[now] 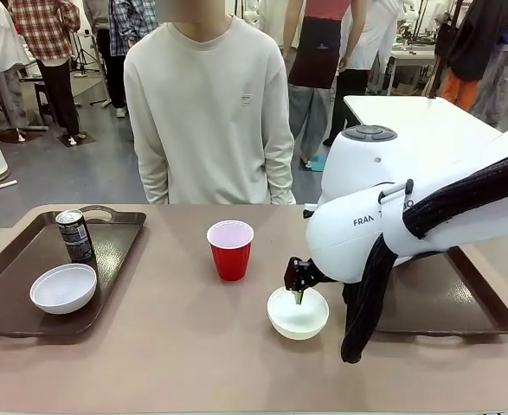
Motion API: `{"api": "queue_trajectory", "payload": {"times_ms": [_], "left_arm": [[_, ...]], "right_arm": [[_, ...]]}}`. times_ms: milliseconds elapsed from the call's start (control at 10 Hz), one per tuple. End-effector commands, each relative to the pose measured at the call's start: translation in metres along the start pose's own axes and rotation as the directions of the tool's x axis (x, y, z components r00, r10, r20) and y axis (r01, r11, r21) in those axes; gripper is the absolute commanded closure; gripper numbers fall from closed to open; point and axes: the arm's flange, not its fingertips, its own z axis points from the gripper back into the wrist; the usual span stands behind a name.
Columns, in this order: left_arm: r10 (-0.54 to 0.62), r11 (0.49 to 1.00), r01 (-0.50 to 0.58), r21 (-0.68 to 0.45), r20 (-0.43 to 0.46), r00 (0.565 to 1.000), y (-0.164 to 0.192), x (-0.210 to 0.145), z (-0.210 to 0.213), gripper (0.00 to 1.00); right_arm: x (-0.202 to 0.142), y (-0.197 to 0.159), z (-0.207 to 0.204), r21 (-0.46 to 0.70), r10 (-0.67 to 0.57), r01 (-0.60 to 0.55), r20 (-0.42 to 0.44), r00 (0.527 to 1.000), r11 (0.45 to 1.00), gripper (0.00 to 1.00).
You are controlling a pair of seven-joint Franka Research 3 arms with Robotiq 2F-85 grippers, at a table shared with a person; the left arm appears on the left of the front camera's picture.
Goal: Prepare tableware on both trays.
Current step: Pick up a Picnic Bowl from the table and place it on a Handle tray.
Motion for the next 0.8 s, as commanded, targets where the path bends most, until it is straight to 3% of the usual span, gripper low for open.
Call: {"api": "queue_trajectory", "payload": {"times_ms": [0, 100, 200, 400, 500, 600, 700], "left_arm": [[-0.016, 1.000, 0.017, -0.019, 0.012, 1.000, -0.0004, 0.0000, 0.0009, 0.00], [-0.016, 1.000, 0.017, -0.019, 0.012, 1.000, -0.0004, 0.0000, 0.0009, 0.00], [-0.016, 1.000, 0.017, -0.019, 0.012, 1.000, -0.0004, 0.0000, 0.0009, 0.00], [-0.016, 1.000, 0.017, -0.019, 0.012, 1.000, -0.0004, 0.0000, 0.0009, 0.00], [-0.016, 1.000, 0.017, -0.019, 0.012, 1.000, -0.0004, 0.0000, 0.0009, 0.00], [-0.016, 1.000, 0.017, -0.019, 0.012, 1.000, -0.0004, 0.0000, 0.0009, 0.00], [-0.016, 1.000, 0.017, -0.019, 0.012, 1.000, -0.0004, 0.0000, 0.0009, 0.00]], "right_arm": [[0.0080, 0.0049, -0.0028, -0.038, -0.031, 0.030, -0.020, 0.999, 0.999, 0.57], [0.0083, 0.0040, -0.0055, -0.031, -0.024, 0.023, -0.028, 0.999, 0.999, 0.59], [0.0075, 0.0039, -0.0085, -0.042, -0.015, 0.013, -0.042, 0.999, 0.999, 1.00], [0.0075, 0.0037, -0.0070, -0.039, -0.008, 0.006, -0.045, 0.999, 0.999, 1.00], [0.0076, 0.0041, -0.0058, -0.041, -0.007, 0.005, -0.047, 0.999, 0.999, 0.86], [0.0082, 0.0044, -0.0051, -0.050, -0.011, 0.009, -0.045, 0.999, 0.999, 0.97], [0.0079, 0.0045, -0.0034, -0.057, -0.013, 0.010, -0.047, 0.999, 0.998, 1.00]]}}
